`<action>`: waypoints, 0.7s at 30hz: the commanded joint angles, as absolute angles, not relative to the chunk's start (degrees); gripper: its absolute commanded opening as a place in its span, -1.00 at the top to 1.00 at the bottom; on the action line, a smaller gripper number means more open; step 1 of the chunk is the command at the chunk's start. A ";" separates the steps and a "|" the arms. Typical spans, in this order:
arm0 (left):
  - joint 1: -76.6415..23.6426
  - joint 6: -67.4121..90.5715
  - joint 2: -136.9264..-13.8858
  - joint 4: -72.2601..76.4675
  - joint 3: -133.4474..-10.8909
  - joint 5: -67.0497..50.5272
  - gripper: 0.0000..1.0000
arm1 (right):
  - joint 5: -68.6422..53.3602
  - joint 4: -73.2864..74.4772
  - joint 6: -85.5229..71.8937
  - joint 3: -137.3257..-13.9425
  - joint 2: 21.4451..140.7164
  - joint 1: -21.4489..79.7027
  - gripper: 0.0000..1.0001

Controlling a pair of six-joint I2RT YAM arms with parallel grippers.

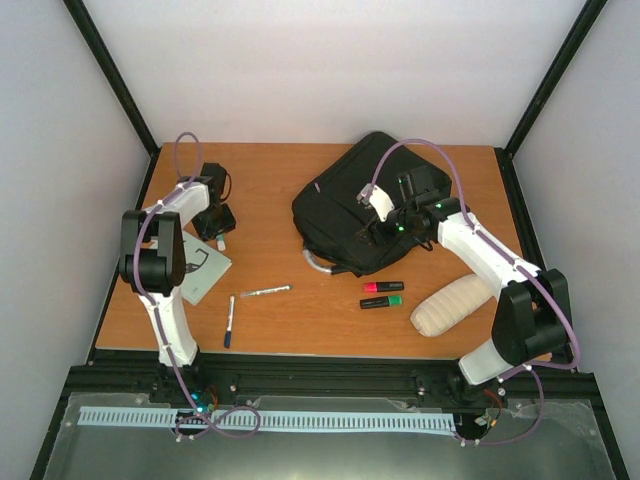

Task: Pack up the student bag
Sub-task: Move the stationery to the center of the board.

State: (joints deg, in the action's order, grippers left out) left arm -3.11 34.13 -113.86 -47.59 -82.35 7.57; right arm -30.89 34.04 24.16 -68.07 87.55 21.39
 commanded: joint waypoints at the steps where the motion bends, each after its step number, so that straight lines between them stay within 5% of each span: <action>1: -4.37 33.41 -114.82 -50.54 -84.82 11.60 0.06 | -32.30 34.09 24.56 -67.89 86.47 21.18 -0.35; 11: -4.42 33.64 -116.11 -49.99 -84.22 9.31 0.60 | -32.61 34.20 24.36 -68.00 86.80 20.85 -0.32; 21: -11.21 32.70 -111.35 -49.01 -81.81 4.81 0.74 | -32.70 33.79 23.40 -68.03 86.12 19.02 -0.29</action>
State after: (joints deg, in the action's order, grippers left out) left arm -5.85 33.78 -115.42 -49.28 -82.63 8.40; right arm -31.97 34.26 24.08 -68.07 87.55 20.25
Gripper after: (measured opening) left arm 0.198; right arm 0.649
